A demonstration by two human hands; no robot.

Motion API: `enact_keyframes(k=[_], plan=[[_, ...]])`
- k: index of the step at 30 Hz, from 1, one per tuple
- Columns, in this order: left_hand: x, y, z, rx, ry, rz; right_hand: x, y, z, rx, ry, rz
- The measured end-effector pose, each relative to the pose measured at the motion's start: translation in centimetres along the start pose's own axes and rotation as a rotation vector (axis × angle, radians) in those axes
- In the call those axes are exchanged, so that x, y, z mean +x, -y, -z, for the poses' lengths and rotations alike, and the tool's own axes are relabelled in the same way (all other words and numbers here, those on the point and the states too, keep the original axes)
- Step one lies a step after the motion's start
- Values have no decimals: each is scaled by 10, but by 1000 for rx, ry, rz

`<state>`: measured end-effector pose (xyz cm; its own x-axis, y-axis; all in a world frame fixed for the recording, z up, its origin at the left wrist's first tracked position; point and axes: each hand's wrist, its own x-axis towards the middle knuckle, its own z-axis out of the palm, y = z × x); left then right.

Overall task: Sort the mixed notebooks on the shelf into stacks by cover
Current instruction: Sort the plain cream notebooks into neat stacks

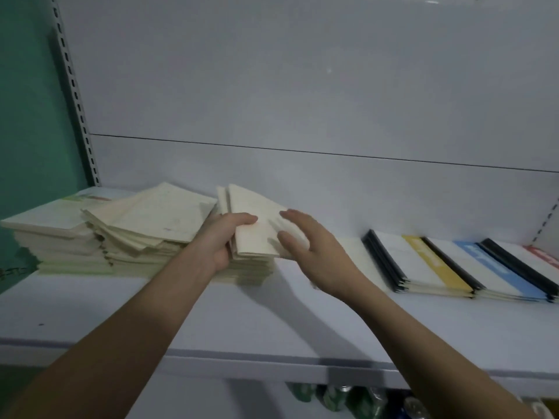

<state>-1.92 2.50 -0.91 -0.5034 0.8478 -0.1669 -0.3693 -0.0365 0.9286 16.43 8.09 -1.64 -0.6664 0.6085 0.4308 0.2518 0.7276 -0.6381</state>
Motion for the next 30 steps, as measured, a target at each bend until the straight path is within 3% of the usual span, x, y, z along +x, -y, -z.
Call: enact_keyframes(k=[2, 6, 7, 13, 16, 21, 24, 30], plan=[[0, 14, -21, -21, 8, 49, -10, -24, 17, 71, -154, -196], [-3, 47, -61, -14, 43, 73, -31, -63, 42, 819, -109, -630], [-3, 57, -70, -13, 45, 57, -35, -74, 46, 857, -113, -665], [12, 95, -104, 39, 92, 76, -43, -121, 57, 534, -211, -643], [36, 99, -111, 112, 15, 28, -34, -124, 65, 297, -228, -597], [57, 117, -105, 854, -127, -181, -9, -138, 56, -269, -47, -603], [64, 133, -96, 889, -66, -228, -17, -139, 36, -289, 28, -622], [61, 132, -92, 889, 24, -221, -34, -155, 13, -167, -299, -574]])
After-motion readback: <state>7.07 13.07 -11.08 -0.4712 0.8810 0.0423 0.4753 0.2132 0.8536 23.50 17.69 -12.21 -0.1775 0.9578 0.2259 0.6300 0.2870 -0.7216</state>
